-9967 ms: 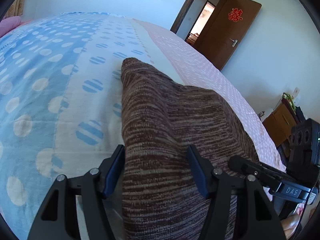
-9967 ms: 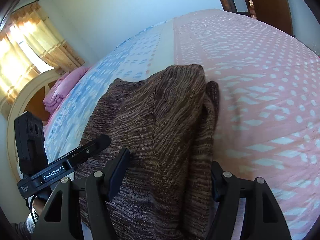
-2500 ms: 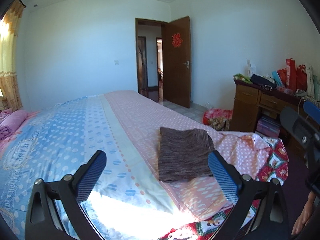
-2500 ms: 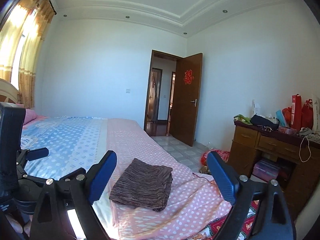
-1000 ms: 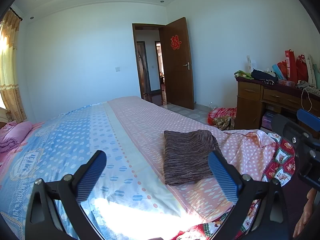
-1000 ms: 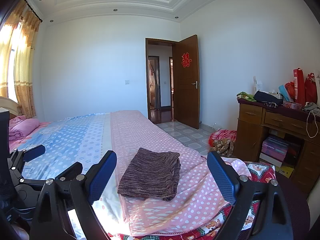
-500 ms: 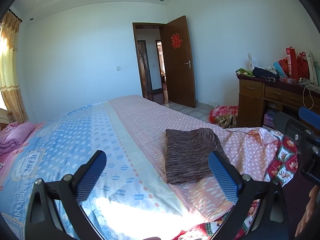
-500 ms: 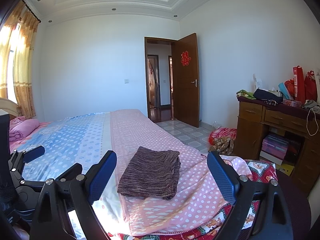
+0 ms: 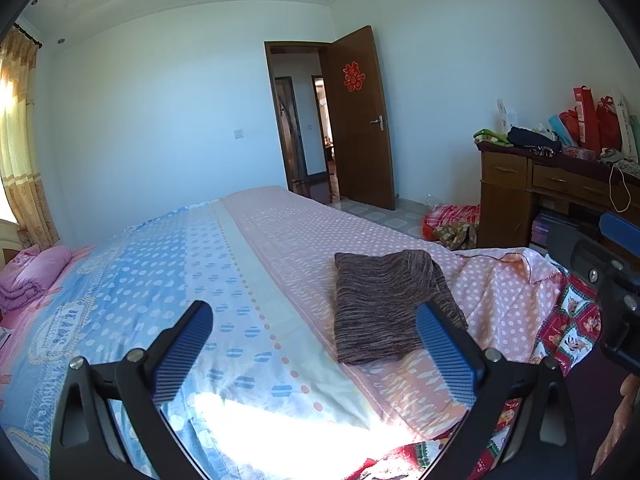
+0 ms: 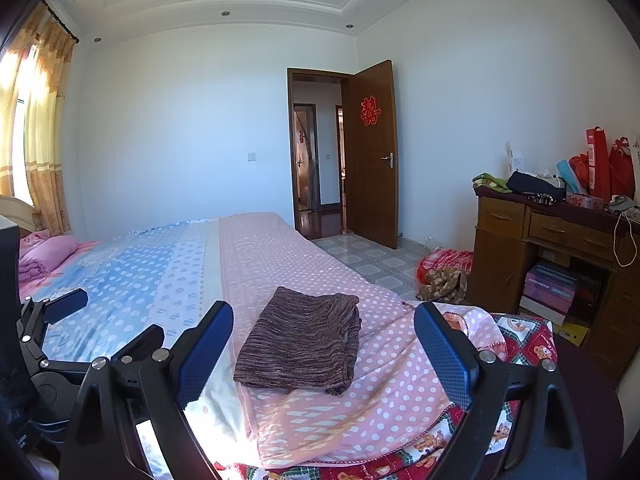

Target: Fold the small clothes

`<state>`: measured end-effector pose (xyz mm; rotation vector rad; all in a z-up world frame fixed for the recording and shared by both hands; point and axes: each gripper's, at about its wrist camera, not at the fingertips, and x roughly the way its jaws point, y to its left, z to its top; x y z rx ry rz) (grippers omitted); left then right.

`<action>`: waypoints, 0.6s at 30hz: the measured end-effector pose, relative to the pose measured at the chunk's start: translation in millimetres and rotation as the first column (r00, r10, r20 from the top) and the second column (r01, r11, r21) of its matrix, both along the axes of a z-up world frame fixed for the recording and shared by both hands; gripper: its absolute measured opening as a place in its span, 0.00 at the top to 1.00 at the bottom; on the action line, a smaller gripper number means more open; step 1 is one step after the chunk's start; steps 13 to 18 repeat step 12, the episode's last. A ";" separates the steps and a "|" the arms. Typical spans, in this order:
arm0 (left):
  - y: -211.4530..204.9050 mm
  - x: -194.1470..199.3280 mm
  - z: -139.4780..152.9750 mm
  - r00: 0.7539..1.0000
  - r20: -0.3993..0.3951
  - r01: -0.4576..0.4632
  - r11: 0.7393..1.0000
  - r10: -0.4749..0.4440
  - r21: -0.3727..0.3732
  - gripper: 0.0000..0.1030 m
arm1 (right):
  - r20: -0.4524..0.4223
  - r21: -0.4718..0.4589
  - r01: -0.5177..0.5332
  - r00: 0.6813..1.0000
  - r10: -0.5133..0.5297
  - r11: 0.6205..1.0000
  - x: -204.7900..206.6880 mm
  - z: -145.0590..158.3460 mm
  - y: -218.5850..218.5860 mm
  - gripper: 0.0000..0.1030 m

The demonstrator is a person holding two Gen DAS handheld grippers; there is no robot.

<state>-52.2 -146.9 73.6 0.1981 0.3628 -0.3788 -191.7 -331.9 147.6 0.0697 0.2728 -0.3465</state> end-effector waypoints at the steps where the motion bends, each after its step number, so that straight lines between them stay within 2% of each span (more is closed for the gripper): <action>1: -0.3 0.3 -0.1 1.000 0.001 -0.004 1.000 0.004 0.001 0.00 | -0.001 0.000 0.000 1.000 0.000 1.000 -0.1 -0.6 -0.5 0.10; 18: 4.4 3.6 0.8 1.000 0.001 -0.003 1.000 0.003 -0.018 0.00 | -0.002 0.008 0.003 1.000 -0.003 1.000 -0.5 -3.2 -1.7 0.10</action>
